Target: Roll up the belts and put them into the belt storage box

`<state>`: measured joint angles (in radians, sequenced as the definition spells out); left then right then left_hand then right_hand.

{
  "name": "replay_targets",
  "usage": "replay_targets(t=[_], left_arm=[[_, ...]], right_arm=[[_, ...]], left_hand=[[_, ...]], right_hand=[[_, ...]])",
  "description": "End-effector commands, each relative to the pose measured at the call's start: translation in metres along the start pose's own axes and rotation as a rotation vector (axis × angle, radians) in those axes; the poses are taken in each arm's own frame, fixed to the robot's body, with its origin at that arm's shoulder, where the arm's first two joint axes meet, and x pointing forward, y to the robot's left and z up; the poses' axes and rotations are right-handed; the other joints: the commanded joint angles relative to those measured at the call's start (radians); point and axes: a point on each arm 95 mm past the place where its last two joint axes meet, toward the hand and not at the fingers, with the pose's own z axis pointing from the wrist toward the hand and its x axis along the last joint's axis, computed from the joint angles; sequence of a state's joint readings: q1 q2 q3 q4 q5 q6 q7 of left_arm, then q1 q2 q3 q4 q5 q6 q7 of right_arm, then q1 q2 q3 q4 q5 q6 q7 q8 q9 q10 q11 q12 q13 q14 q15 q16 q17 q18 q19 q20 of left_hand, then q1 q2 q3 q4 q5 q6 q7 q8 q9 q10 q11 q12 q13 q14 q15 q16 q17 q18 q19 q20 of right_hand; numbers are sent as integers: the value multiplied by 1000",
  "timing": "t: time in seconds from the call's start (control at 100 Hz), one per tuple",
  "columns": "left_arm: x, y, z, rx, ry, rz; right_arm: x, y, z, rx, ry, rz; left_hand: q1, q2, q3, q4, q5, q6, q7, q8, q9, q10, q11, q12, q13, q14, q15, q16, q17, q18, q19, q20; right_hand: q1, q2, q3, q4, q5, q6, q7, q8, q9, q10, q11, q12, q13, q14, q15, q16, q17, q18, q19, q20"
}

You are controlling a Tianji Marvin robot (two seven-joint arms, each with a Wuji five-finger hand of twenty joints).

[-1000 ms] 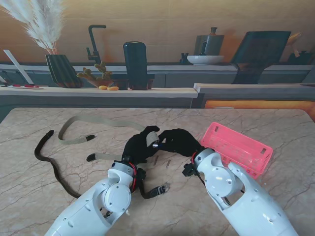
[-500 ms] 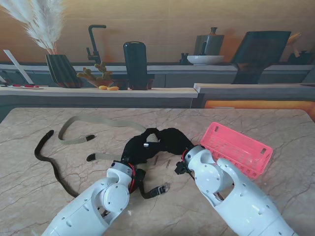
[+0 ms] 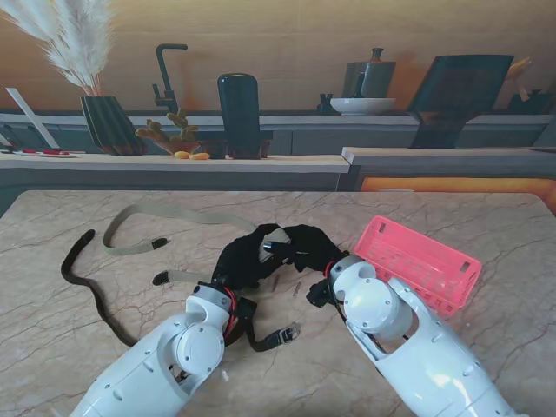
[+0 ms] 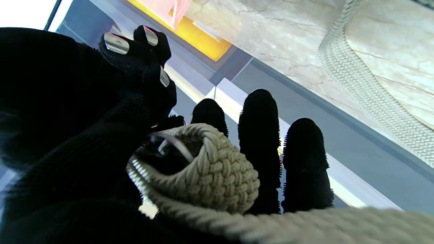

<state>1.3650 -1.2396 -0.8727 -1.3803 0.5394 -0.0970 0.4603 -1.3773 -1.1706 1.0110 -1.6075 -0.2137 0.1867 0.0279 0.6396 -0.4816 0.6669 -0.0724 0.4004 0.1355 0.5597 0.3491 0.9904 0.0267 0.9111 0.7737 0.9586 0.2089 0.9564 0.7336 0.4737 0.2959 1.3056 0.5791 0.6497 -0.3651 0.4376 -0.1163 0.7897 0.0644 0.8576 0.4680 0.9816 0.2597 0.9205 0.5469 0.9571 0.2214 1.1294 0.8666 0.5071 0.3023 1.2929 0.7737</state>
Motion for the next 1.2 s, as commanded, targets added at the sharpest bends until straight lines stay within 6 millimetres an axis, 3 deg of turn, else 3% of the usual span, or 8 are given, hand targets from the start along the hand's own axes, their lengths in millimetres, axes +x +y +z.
replay_targets(t=[0.0,0.1,0.26,0.49,0.57,0.82,1.02,1.19], left_arm=[[1,0,-4,-8,17,5],[-1,-2,-5,-15,24,11],[-3,-4,-7,-6,19,5],[-2,-2,-7,39,14,-33],[-1,1,-6,54,17,-60],[8,7,-6,71,46,-156],[11,12,-5,68,78,-189],[13,12,-5,86,84,-191]], right_arm=[[-5,7,-3,-19,-22,45],[-7,14,-8,-37,-27,115],[-7,25,-18,-57,-16,228],[-8,32,-31,-66,9,484],[-9,32,-33,-45,13,586],[-16,24,-30,112,-17,824],[-20,10,-18,274,-56,908],[-20,-5,-6,381,-102,951]], left_hand=[[-31,-35,-3,-1,-40,-47,-66,-25,-107,21,-154,-72,-110,22,-115,-25,-90,0,-90,-21],[-42,-25,-40,-1,-80,-73,-101,-45,-325,73,-418,-235,-332,13,-361,-97,-232,14,-239,-48],[-45,-13,-70,3,-120,-102,-115,-55,-518,92,-551,-341,-514,-6,-519,-173,-343,-12,-377,-93],[-55,37,-111,5,-171,-107,-107,-53,-609,99,-579,-382,-596,-38,-576,-213,-388,-79,-467,-131],[-69,89,-196,9,-202,-110,-108,-58,-635,96,-579,-401,-614,-48,-588,-232,-394,-102,-483,-149],[-144,144,-333,8,-251,-140,-126,-72,-673,83,-595,-428,-642,-75,-625,-272,-404,-169,-536,-185],[-239,124,-313,-9,-249,-206,-294,-157,-736,68,-615,-466,-684,-96,-664,-323,-416,-218,-602,-219],[-238,149,-301,-16,-261,-248,-492,-205,-786,57,-622,-488,-717,-107,-665,-333,-436,-238,-618,-226]], right_hand=[[144,77,156,22,-9,-164,82,20,-13,5,21,-2,-25,-12,0,12,-27,-57,21,-6],[151,84,141,13,-13,-177,88,34,-20,2,26,5,-32,-20,8,21,-33,-61,15,-3],[155,101,117,22,-15,-186,80,59,-43,3,62,46,-40,-49,46,60,-33,-82,20,17],[156,112,97,22,-23,-202,80,78,-56,-2,98,95,-43,-83,93,102,-29,-108,30,40],[155,116,89,24,-24,-206,77,78,-55,-1,122,120,-36,-96,126,125,-22,-117,43,56],[149,106,65,26,-12,-214,63,51,39,-18,299,275,77,-149,367,237,75,-144,179,131],[146,97,63,17,-2,-201,55,20,101,-18,365,320,140,-150,465,247,120,-154,254,145],[147,101,66,21,-5,-181,50,16,98,-14,360,320,138,-143,468,240,113,-153,262,141]])
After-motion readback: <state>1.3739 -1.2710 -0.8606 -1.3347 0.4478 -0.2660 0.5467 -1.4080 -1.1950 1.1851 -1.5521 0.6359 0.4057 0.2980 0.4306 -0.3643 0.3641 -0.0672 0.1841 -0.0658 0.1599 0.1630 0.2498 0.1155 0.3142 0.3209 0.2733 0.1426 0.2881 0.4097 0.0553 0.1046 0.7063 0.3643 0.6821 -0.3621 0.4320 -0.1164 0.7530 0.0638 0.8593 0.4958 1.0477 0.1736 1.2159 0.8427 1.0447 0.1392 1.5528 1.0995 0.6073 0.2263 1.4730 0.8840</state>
